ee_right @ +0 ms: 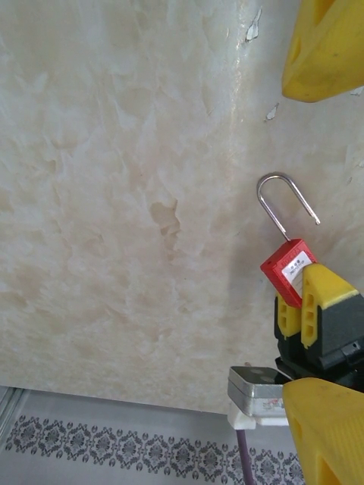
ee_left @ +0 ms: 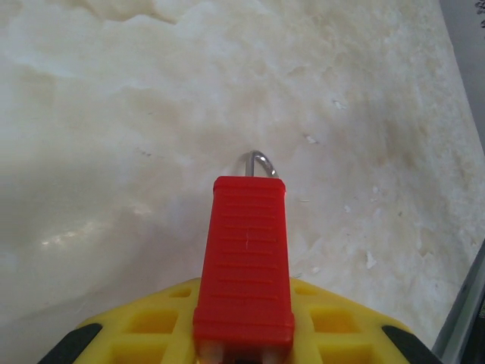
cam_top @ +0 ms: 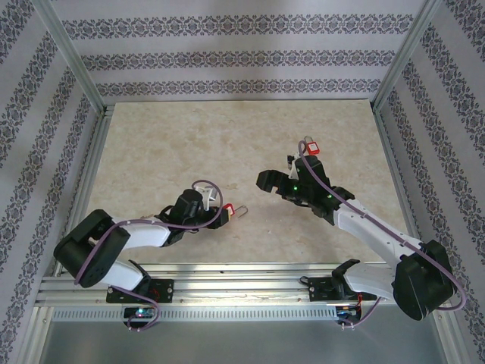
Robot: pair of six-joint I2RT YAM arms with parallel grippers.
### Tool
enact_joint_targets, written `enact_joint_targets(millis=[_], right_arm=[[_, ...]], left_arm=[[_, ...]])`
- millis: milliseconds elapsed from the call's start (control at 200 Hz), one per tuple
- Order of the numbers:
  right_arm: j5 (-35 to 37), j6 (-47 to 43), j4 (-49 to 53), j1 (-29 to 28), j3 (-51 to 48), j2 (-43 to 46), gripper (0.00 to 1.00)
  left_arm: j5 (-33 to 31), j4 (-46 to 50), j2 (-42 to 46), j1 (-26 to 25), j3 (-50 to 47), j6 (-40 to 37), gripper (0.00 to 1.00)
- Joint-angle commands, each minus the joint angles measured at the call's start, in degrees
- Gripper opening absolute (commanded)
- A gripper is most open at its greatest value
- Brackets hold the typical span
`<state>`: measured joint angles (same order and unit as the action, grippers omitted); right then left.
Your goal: Unlock with the key
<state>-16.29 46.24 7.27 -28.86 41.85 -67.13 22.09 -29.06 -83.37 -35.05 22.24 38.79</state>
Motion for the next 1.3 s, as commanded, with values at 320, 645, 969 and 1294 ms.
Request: enact_joint_targets(millis=[320,645,969,1294], right_arm=[[0.91,-0.8,-0.16,0.21,0.87,0.33,0.93],[0.69,-0.71,-0.38,0.28,0.69,0.42,0.93],[0.56,-0.4,-0.3,0.17,1.05,1.08,0.94],[2.0,-2.58,2.16,0.13,1.17,3.52,0.95]], left_arm=[[5.66,-15.5,-6.72,2.69,-1.89,4.19,0.0],[4.18,-16.83,-7.48,3.66,-4.22,4.29,0.32],[2.38,-17.11,-7.54,5.46,-5.8,5.26,0.48],[-5.36,4.02,9.64,8.68,-4.17,0.87,0.81]])
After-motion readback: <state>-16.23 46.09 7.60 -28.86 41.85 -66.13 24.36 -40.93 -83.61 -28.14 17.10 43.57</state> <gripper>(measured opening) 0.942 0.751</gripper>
